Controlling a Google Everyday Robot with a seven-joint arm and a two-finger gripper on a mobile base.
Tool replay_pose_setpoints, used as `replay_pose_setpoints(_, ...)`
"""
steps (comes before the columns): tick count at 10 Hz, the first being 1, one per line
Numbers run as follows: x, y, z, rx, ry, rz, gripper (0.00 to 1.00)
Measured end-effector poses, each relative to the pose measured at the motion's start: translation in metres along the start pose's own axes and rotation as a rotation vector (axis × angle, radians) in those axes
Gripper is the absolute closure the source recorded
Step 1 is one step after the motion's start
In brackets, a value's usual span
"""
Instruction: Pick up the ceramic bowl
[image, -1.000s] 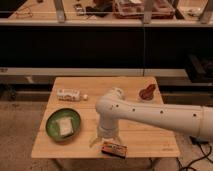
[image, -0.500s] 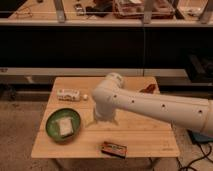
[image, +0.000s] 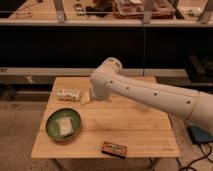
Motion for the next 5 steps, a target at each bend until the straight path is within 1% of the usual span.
replay_pose_setpoints(4,-0.0005,-0.0008,0.0018,0.001,-0.003,-0.002,0.20)
replay_pose_setpoints(5,-0.0014,-0.0025,0.0064,0.013,-0.004,-0.003,0.20)
